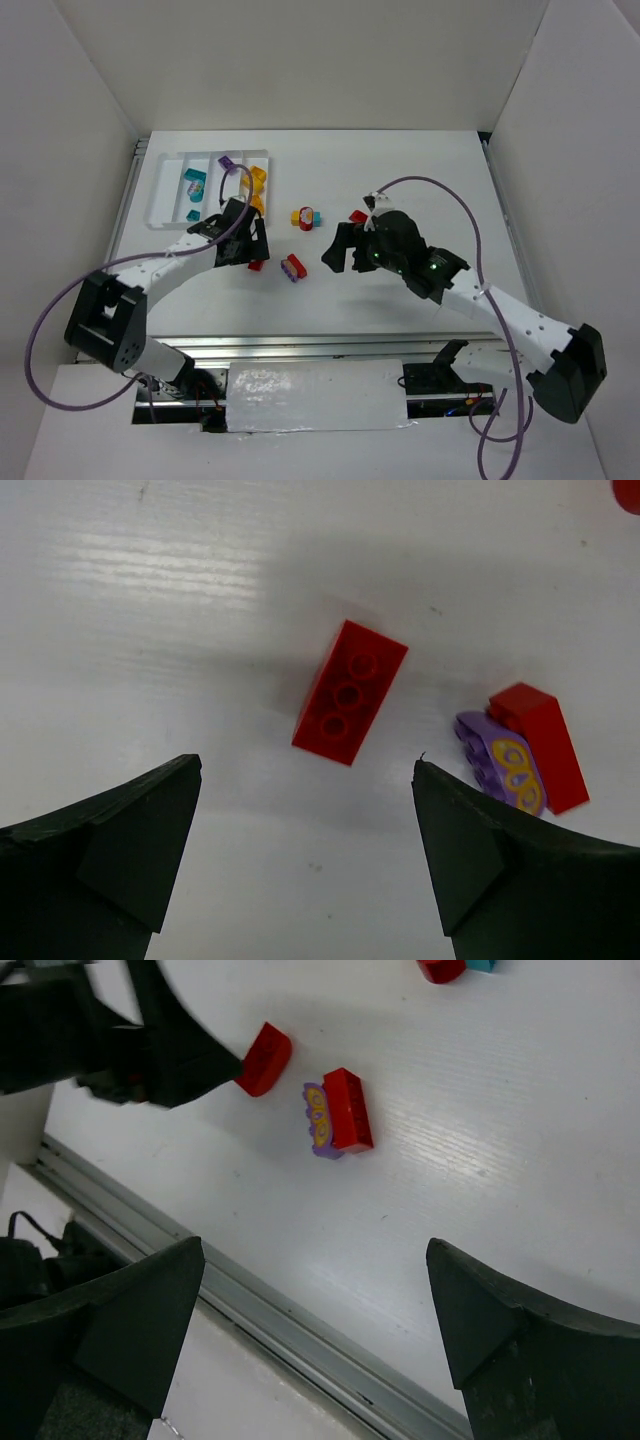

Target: Sort the legos into containers by color

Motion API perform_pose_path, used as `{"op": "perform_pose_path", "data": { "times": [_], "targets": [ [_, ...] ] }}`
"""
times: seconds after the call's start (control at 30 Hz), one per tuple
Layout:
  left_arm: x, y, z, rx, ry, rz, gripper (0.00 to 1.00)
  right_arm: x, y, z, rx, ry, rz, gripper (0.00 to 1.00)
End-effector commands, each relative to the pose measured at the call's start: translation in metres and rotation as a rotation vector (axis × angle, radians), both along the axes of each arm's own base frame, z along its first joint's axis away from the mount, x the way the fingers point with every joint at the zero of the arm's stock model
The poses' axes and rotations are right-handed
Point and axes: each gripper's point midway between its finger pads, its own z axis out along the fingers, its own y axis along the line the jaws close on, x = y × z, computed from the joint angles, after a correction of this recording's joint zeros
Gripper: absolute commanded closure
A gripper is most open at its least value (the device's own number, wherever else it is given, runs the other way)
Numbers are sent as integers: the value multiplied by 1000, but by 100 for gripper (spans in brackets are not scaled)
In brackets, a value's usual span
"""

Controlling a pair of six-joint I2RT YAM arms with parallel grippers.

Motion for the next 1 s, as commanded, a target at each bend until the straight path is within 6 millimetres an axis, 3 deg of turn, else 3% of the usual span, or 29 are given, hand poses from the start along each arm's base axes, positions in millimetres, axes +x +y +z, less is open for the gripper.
{"op": "perform_pose_path", "data": {
  "times": [0.0, 0.03, 0.17, 0.5, 0.6, 0.67, 0.73, 0.77, 0.83, 0.97],
  "targets": [
    [37, -8, -7, -46, -49, -30, 0, -21, -10, 5, 10, -26, 30, 0],
    [42, -9, -11, -52, -51, -31, 1, -25, -14, 15, 31, -52, 33, 1],
    [46, -13, -35, -75, 0, -57, 1, -38, -23, 22, 47, -80, 50, 1],
    [40, -13, -72, -56, 88, -65, 4, -45, -25, 19, 57, -93, 81, 0],
    [37, -9, -80, -33, 111, -52, 17, -46, -24, 16, 55, -91, 88, 0],
    [35, -7, -83, -27, 118, -36, 50, -47, -24, 17, 62, -94, 88, 1],
    [36, -3, -78, -20, 109, -13, 74, -48, -25, 18, 68, -100, 89, 1],
    [40, -3, -71, -21, 98, -7, 80, -49, -26, 20, 72, -106, 86, 0],
    [39, 5, -54, -1, 89, 21, 96, -50, -28, 21, 73, -111, 85, 1],
    [53, 20, 20, -9, -60, 128, 100, -53, -31, 23, 84, -124, 85, 1]
  ]
}}
